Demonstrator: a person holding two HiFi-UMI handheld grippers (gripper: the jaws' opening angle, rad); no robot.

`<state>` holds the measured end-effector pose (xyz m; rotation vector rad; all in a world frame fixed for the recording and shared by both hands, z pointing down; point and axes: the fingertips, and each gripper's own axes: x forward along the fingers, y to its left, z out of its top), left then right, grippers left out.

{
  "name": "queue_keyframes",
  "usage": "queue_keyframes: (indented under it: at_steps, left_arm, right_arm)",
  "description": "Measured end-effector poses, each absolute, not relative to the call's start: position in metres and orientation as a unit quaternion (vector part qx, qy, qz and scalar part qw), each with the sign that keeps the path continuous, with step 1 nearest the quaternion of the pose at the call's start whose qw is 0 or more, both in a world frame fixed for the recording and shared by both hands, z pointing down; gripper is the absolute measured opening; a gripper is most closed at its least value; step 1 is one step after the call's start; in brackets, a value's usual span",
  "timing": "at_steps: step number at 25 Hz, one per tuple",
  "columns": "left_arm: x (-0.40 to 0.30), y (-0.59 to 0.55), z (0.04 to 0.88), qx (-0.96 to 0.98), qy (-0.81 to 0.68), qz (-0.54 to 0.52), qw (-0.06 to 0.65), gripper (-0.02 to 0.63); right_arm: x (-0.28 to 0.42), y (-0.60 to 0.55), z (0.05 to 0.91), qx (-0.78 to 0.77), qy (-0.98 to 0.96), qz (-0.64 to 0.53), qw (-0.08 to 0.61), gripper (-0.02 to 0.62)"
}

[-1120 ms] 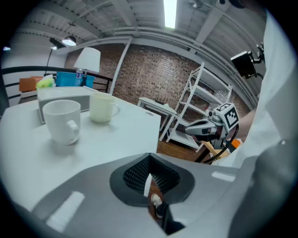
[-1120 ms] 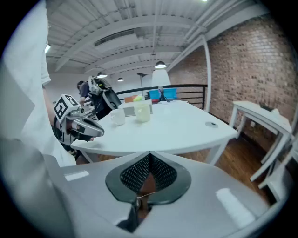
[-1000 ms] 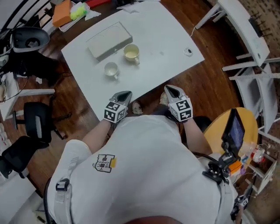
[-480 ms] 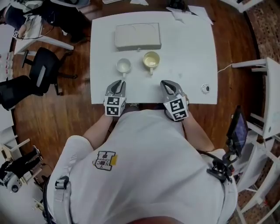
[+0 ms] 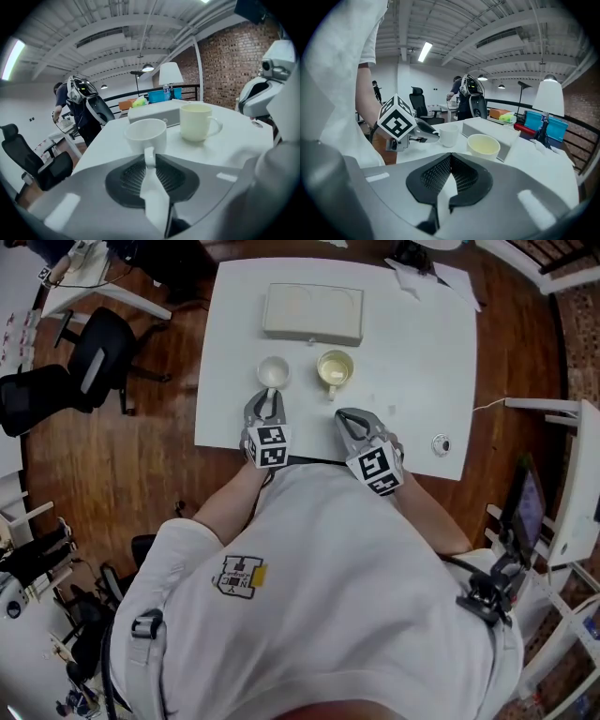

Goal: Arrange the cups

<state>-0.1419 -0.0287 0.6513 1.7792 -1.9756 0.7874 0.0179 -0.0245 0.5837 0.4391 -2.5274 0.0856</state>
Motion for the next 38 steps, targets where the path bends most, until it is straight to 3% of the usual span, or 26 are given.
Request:
queue_keyframes:
  at_steps: [4, 11, 17, 21, 22, 38]
  left_arm:
    - [-0.145, -0.032, 0.649, 0.687, -0.649, 0.273, 0.178, 0.054]
    - [-0.164, -0.024, 0.653, 0.831, -0.434, 0.329, 0.114, 0.048]
    - [-0.166, -0.021, 0.654, 0.859, -0.384, 0.328, 0.085, 0.062]
    - [-0.160, -0.027, 0.643, 0.880, -0.374, 0.287, 0.060, 0.365]
    - [-0.158, -0.031, 0.639, 0.883, -0.371, 0.281, 0.054, 0.406]
    - [-0.133, -0.065, 0.636, 0.897, -0.354, 0.263, 0.033, 0.380]
  right_arm:
    - [-0.003, -0.024, 0.578, 0.147, -0.948, 0.019, 0.283, 0.000]
    - [-0.064, -0.010, 0.578, 0.098, -0.952, -0.022, 0.289, 0.000]
    - [-0.090, -0.027, 0.596, 0.147, -0.941, 0.017, 0.306, 0.000]
    - [-0.097, -0.035, 0.600, 0.171, -0.934, 0.035, 0.310, 0.000]
    - [-0.098, -0.035, 0.600, 0.175, -0.933, 0.036, 0.313, 0.000]
    - [-0.109, -0.046, 0.616, 0.223, -0.906, 0.073, 0.352, 0.000]
